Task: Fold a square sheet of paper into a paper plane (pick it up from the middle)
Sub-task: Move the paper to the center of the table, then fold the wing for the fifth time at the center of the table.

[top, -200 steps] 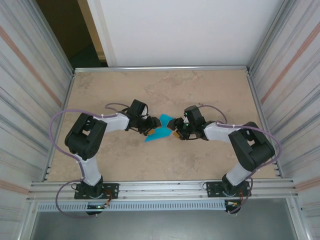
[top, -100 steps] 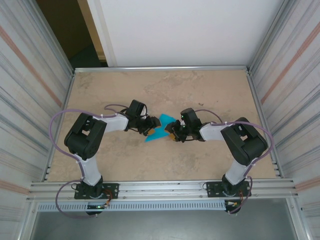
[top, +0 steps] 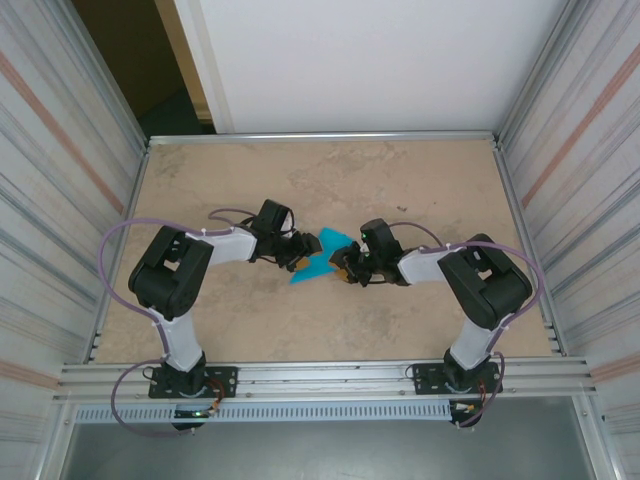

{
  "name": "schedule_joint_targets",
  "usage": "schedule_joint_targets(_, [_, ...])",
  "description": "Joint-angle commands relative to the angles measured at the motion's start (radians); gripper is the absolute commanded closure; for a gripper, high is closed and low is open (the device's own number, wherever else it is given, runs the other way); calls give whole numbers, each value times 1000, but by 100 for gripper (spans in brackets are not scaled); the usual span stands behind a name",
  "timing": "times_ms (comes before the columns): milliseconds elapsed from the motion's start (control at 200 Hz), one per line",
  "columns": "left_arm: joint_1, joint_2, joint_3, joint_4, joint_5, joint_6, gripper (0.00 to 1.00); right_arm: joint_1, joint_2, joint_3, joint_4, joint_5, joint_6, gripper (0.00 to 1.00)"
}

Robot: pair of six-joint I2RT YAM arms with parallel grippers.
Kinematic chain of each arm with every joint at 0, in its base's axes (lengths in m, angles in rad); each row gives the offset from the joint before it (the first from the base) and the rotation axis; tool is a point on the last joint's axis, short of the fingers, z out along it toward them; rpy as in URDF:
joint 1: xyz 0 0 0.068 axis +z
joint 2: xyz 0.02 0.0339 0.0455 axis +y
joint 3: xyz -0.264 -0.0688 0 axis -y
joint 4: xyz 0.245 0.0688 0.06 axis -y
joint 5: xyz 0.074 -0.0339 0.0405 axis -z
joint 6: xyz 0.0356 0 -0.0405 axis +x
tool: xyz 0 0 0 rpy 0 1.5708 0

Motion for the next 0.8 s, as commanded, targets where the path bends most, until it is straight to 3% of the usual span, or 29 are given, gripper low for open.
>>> schedule_joint_targets(0, [11,-4,-22,-62,-25,-9,46,14,-17,-25,39,50,21,71])
schedule_joint_targets(506, [20,-15,-11,-75,-19,-3,43,19,-32,-50,115,133,37,85])
schedule_joint_targets(792, [23,-67,23,-71,-1,51,41,19,-60,-43,72,152,16,96])
